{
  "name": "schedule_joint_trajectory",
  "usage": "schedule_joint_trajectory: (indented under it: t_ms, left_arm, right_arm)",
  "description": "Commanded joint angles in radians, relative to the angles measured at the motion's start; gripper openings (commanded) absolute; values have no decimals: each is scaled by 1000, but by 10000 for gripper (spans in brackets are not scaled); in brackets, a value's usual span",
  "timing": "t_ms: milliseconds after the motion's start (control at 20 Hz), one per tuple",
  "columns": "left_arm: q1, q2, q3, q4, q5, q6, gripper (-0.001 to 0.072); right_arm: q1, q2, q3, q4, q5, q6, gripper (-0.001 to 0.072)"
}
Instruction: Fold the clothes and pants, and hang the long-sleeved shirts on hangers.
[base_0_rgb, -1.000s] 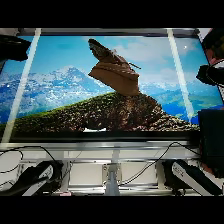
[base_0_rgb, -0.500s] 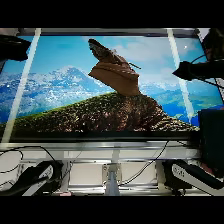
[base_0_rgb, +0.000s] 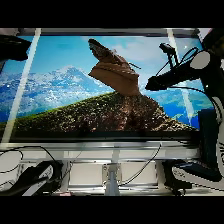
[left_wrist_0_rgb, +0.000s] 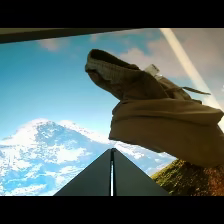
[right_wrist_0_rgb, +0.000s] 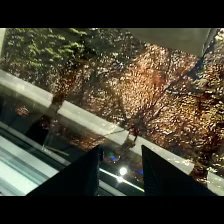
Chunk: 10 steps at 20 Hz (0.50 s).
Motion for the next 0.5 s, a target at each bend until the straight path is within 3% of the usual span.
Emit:
schedule_joint_trajectory:
  t_ms: [0,150,350,450]
  left_arm:
    - [1,-1,0,-9,0,0,30]
    - [0,-2,0,-9,0,0,30]
    - [-7,-6,0,-25,29,0,30]
    - [-7,-24,0,-71,35,0,30]
  right_arm:
    - [18,-6,1,-37,35,-5,292]
    - [19,-6,1,-37,48,-15,292]
    - [18,-4,1,-40,167,-77,292]
    - [18,3,1,-39,142,-83,292]
